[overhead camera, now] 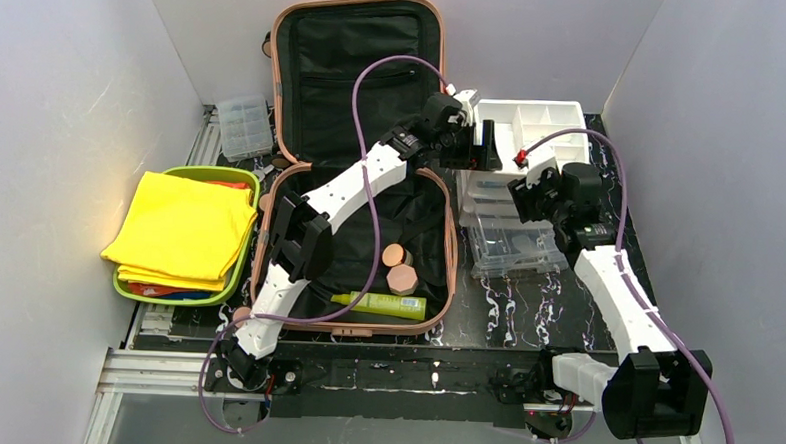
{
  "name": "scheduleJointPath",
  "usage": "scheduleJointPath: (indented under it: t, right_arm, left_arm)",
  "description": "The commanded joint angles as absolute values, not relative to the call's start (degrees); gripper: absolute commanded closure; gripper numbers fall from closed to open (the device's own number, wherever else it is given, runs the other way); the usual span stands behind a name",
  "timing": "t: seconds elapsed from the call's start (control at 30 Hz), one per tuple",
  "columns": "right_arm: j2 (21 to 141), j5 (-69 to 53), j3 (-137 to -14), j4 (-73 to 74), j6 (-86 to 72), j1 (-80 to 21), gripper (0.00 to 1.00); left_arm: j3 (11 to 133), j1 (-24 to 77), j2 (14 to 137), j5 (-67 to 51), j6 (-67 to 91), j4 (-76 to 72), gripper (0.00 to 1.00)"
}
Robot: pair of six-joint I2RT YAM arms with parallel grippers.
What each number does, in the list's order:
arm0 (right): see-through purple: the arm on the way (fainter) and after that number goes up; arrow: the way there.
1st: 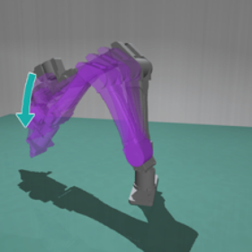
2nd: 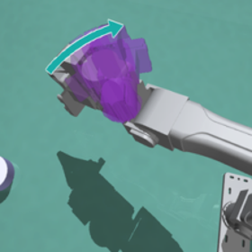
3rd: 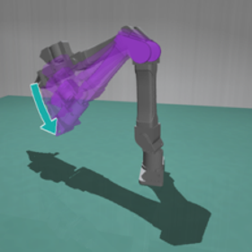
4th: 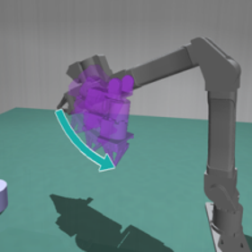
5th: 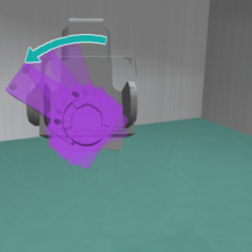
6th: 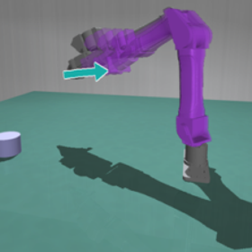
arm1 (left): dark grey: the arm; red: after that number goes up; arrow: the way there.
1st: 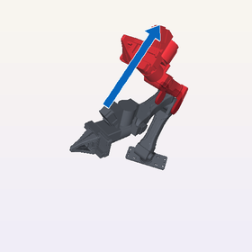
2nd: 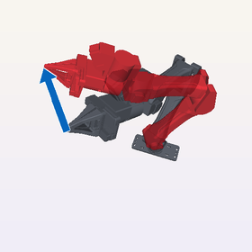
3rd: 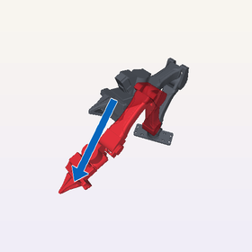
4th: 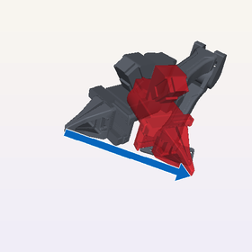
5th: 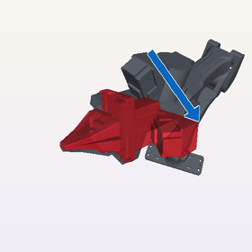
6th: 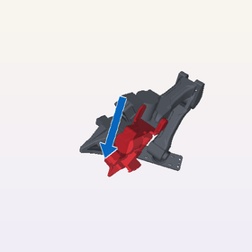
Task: Open, take out, and arrange the luggage
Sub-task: Close the drawer in the storage box.
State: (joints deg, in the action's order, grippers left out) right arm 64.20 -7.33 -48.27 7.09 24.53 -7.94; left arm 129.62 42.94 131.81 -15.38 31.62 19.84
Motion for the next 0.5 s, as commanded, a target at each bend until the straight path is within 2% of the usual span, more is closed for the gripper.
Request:
scheduleJointPath:
  t: [0.0, 0.07, 0.3, 0.47]
  right_arm:
    - [64.42, -6.93, -54.71, 8.79, 27.94, -7.73, 0.37]
    - [65.54, -5.87, -55.42, 9.64, 29.10, -7.69, 0.36]
    - [65.47, -13.58, -57.24, 16.63, 31.89, -7.66, 0.36]
    - [62.88, -24.51, -57.56, 27.01, 42.88, -7.70, 0.33]
  left_arm:
    - [128.19, 42.57, 127.05, -21.64, 29.76, 21.82, 0.12]
    - [127.93, 42.26, 125.95, -22.07, 29.37, 21.92, 0.02]
    - [124.42, 37.40, 120.32, -20.51, 25.51, 23.22, 0.02]
    - [122.09, 32.88, 116.62, -21.35, 24.12, 23.64, 0.02]
